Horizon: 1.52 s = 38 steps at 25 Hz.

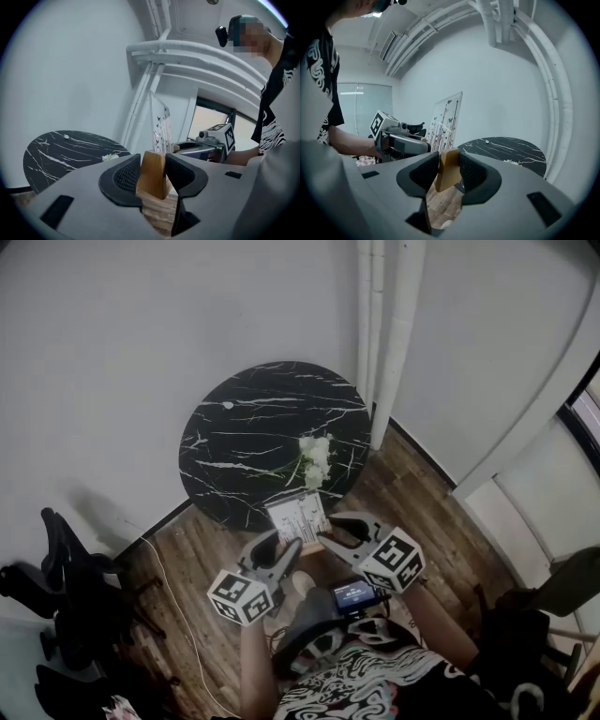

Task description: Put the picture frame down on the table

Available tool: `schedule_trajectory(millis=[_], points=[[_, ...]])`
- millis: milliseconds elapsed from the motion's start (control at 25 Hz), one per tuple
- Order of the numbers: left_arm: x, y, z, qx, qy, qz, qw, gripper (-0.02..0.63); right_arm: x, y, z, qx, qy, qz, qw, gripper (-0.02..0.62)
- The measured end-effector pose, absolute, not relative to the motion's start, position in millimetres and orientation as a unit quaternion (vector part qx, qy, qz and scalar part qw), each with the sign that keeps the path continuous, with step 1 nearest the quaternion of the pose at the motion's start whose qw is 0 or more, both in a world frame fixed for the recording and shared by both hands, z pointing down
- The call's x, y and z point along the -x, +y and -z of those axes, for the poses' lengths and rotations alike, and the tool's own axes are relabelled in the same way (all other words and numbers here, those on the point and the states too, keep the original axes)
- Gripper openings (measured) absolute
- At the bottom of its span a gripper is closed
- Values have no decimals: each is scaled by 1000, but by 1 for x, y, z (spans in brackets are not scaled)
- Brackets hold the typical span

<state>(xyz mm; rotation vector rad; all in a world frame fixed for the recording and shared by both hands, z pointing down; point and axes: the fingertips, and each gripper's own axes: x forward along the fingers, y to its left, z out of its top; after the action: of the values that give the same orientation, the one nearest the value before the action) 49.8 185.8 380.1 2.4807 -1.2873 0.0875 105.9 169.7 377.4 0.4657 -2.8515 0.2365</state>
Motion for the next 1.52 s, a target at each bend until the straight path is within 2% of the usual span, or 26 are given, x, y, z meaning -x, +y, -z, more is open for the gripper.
schedule_trajectory(millis=[360,880,1520], points=[[-23,121,-398,-881,-435,-20,185,172,-79,106,-393,-177,-970,-86,141,144],[52,-4,-404,-896,-398,-22,197,170,-5,-13,-398,-215,-960,-99,150,144],[92,-59,-419,-908,-366,-27,205,172,35,-63,-413,-260,-945,-108,167,144]])
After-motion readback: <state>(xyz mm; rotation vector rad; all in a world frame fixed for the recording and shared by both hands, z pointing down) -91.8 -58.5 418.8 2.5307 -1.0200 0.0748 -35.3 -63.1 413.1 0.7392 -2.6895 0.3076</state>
